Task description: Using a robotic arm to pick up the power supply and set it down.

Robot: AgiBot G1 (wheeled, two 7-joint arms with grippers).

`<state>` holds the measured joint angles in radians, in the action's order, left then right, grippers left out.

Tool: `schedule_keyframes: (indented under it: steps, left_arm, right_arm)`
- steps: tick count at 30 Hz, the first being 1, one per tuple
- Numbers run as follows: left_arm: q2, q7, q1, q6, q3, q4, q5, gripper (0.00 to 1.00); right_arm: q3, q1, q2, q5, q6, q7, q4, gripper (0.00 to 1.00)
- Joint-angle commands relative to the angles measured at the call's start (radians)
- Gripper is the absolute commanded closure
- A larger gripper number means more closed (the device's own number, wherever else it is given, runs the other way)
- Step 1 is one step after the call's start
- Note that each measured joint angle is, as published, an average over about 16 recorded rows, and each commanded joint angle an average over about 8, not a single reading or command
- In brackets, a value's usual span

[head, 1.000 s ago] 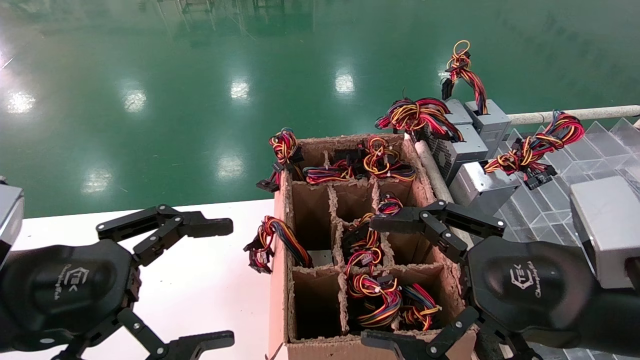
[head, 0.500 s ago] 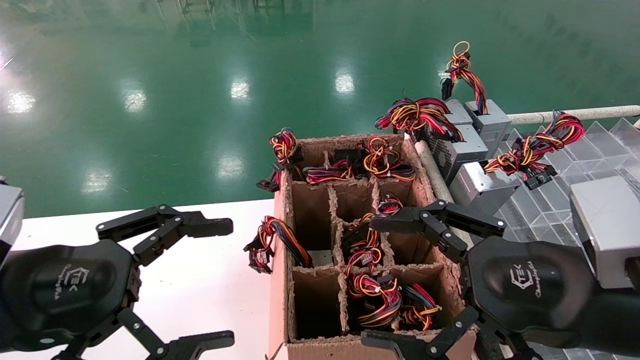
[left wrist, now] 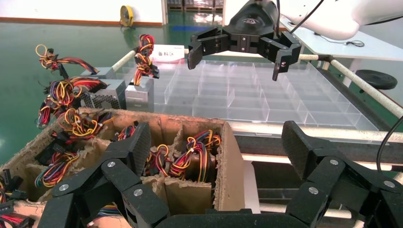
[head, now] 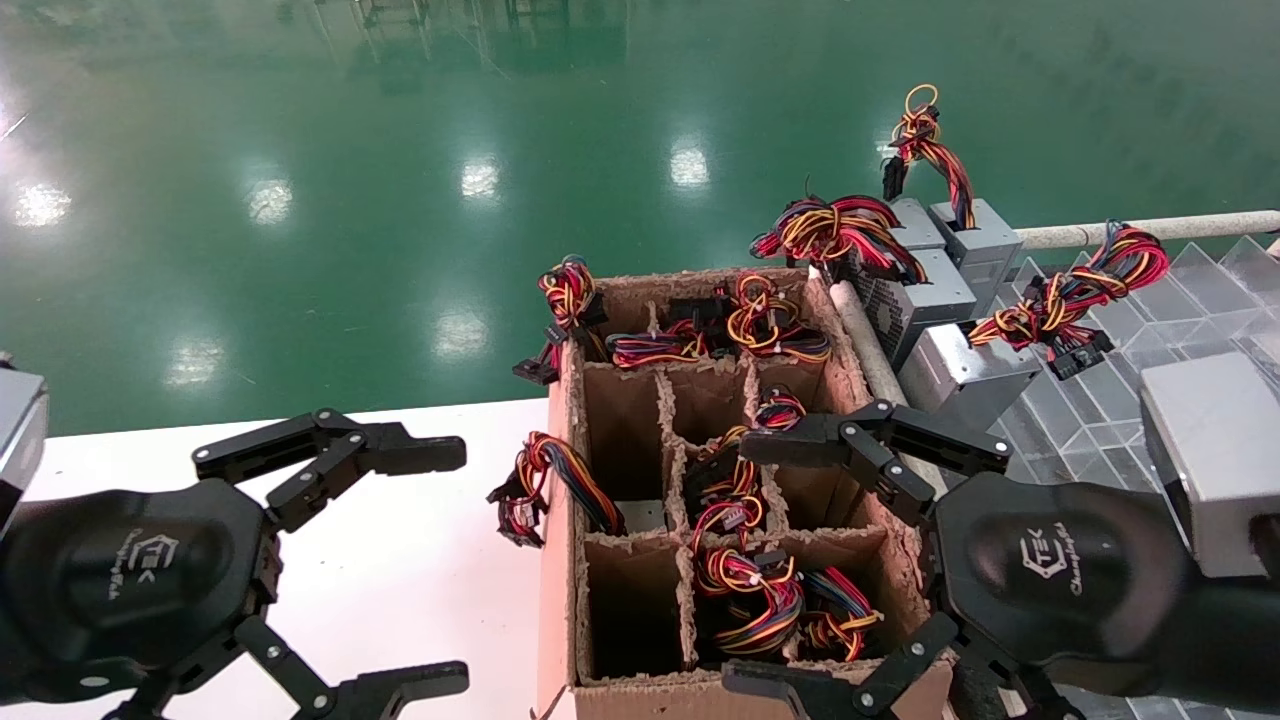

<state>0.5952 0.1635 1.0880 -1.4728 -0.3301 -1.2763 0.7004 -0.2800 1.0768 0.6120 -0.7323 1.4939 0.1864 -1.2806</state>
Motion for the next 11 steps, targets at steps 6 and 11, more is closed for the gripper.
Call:
schedule_keyframes:
  steps: [6, 11]
  left_arm:
    - [0.000, 0.000, 0.000, 0.000, 0.000, 0.000, 0.000, 0.00]
    - [0.000, 0.000, 0.000, 0.000, 0.000, 0.000, 0.000, 0.00]
  right_arm:
    - [0.000, 0.000, 0.000, 0.000, 0.000, 0.000, 0.000, 0.00]
    - [0.000, 0.000, 0.000, 0.000, 0.000, 0.000, 0.000, 0.00]
